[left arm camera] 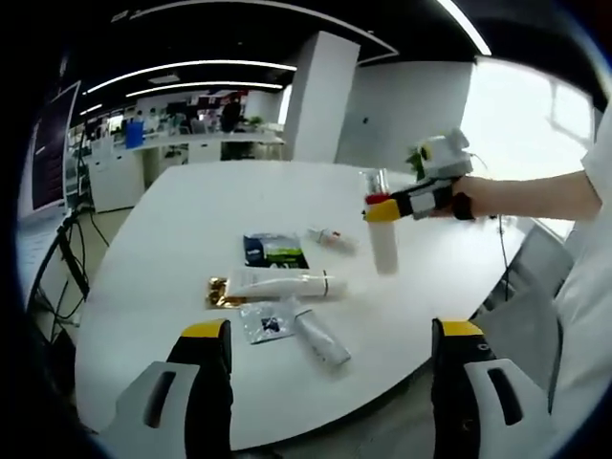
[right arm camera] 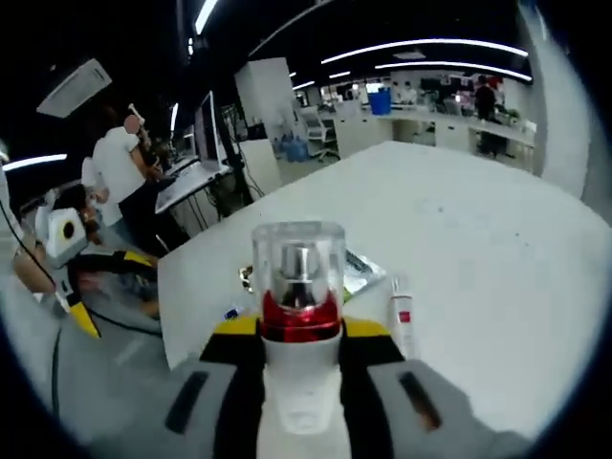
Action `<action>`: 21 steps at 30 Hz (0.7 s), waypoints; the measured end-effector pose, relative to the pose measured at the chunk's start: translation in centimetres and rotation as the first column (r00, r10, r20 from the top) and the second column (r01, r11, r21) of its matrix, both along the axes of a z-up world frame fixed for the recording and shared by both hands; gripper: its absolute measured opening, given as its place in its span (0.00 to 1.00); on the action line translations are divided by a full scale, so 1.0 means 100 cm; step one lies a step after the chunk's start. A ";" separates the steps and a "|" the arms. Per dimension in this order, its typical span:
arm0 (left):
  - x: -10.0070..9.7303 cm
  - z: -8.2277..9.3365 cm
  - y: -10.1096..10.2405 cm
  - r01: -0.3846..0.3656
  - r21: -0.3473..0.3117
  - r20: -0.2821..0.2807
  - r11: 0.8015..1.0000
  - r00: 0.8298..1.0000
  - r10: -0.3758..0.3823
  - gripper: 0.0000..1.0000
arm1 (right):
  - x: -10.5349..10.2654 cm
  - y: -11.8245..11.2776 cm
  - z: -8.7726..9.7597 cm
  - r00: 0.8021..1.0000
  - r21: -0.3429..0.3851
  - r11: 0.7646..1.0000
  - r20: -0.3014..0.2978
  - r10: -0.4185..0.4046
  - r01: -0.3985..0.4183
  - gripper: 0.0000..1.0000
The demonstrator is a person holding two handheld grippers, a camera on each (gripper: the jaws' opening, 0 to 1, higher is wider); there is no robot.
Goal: Arrange the skincare products in the storage area until every visible bottle or jar stands upright without overlapping.
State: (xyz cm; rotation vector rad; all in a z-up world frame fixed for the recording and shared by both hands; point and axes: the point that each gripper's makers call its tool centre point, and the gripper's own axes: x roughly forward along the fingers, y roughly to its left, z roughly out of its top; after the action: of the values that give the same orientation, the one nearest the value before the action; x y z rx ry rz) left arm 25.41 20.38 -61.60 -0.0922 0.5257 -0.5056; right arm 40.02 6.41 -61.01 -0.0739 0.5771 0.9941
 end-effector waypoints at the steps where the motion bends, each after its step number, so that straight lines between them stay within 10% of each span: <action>1: 0.000 0.001 -0.001 0.007 -0.002 0.001 1.000 1.000 -0.007 0.83 | -0.003 0.000 0.005 1.000 0.011 1.000 0.005 0.004 -0.004 0.28; 12: 0.019 0.041 -0.054 0.187 -0.070 0.078 0.980 0.980 -0.181 0.83 | -0.058 0.021 0.080 0.985 0.212 0.964 0.093 0.143 -0.159 0.29; 21: 0.017 0.084 -0.117 0.461 -0.162 0.142 0.873 0.886 -0.441 0.82 | -0.108 0.041 0.129 0.950 0.341 0.887 0.125 0.285 -0.311 0.29</action>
State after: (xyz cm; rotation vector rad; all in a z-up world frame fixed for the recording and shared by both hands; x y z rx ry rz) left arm 27.16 8.67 -53.22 -0.1282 0.3956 -1.0177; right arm 29.25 10.47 -48.11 0.1299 0.3140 1.3796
